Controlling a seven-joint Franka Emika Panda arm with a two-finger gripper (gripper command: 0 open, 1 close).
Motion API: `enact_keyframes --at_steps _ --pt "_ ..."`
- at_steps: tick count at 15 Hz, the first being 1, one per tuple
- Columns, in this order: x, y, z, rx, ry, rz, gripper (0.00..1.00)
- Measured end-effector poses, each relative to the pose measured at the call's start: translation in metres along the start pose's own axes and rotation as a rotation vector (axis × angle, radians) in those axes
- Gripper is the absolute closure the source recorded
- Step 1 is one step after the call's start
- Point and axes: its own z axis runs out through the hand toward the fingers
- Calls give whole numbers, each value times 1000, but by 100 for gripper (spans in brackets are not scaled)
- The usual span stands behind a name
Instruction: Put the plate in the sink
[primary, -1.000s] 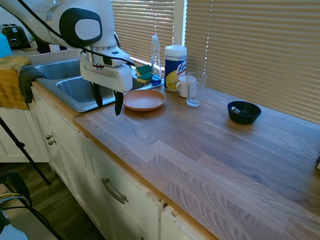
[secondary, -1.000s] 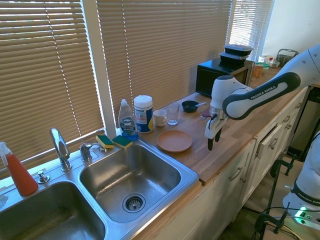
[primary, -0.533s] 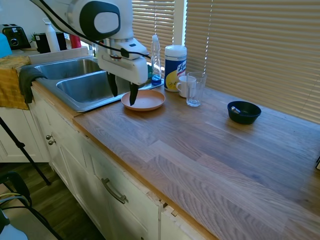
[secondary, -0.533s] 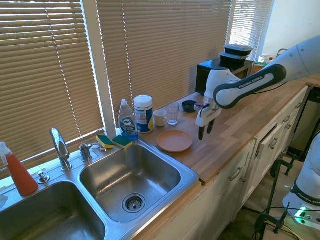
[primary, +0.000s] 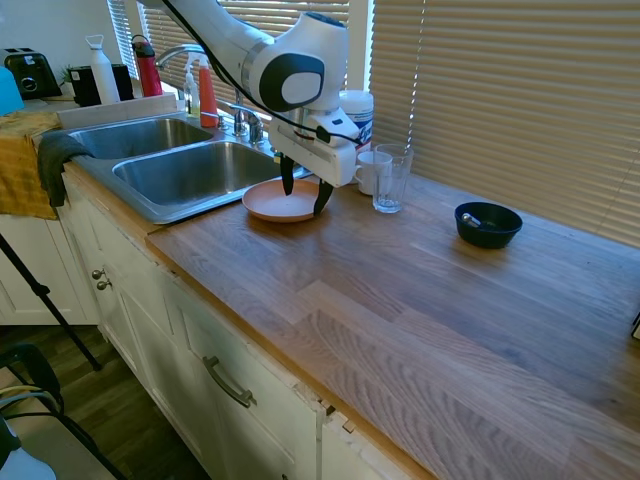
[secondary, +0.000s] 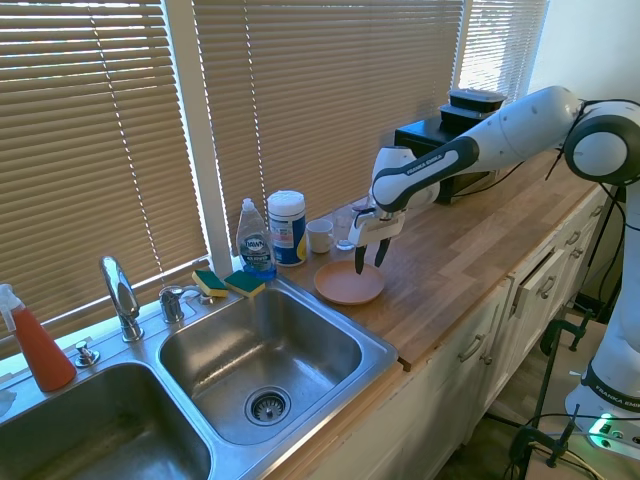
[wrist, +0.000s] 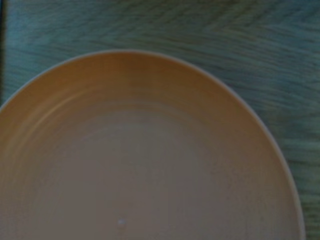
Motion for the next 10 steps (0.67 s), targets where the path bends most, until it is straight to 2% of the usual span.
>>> enact_keyframes --at_steps 1,2,10 --pt "4 -2 6 1 -7 11 0" --pt "7 -3 12 3 -15 18 100" --pt "16 0 19 48 -66 22 100"
